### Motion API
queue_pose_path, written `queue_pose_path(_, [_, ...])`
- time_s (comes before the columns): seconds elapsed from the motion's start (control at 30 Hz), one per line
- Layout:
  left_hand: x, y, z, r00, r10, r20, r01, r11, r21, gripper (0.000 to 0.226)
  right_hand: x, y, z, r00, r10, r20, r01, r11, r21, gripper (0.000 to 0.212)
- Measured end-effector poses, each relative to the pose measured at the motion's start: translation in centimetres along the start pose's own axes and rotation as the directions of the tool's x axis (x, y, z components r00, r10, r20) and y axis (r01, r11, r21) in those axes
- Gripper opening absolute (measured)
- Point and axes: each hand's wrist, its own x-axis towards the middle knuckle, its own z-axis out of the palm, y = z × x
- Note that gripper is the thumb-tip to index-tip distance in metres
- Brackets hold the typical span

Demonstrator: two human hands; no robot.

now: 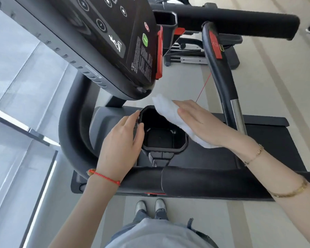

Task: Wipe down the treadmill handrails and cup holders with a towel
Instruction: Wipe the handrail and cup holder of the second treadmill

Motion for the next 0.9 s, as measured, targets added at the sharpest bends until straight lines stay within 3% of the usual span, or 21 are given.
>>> queue_pose_path(0.23, [-0.3,0.5,-0.2,1.0,-0.023,0.001,0.023,0.999,0.025,0.041,4.7,-1.6,-1.0,0.988,-0.109,0.111,0.143,0.914,-0.379,0.043])
queue_pose_path(0.33, [-0.4,0.5,-0.2,1.0,-0.023,0.0,0.023,0.999,0.03,0.037,6.1,-2.8,-0.6,0.968,-0.203,0.147,0.245,0.888,-0.389,0.042])
queue_pose_path(0.4, [-0.4,0.4,-0.2,0.999,-0.03,-0.012,0.03,0.999,0.03,0.034,6.4,-2.9,0.1,0.968,-0.233,0.094,0.251,0.888,-0.386,0.039])
queue_pose_path(0.53, [-0.4,0.3,-0.1,0.999,-0.037,-0.015,0.037,0.999,0.033,0.037,4.7,-1.6,0.3,0.987,-0.143,-0.074,0.109,0.933,-0.344,0.032])
queue_pose_path(0.63, [-0.5,0.3,-0.1,0.999,-0.028,-0.014,0.029,0.999,0.034,0.038,2.8,-0.8,0.2,0.99,-0.039,-0.139,0.008,0.976,-0.218,0.027])
queue_pose_path(0.9, [-0.5,0.4,-0.1,1.0,-0.026,-0.004,0.026,0.999,0.038,0.04,4.4,-1.6,-0.6,0.999,-0.028,-0.014,0.023,0.956,-0.294,0.025])
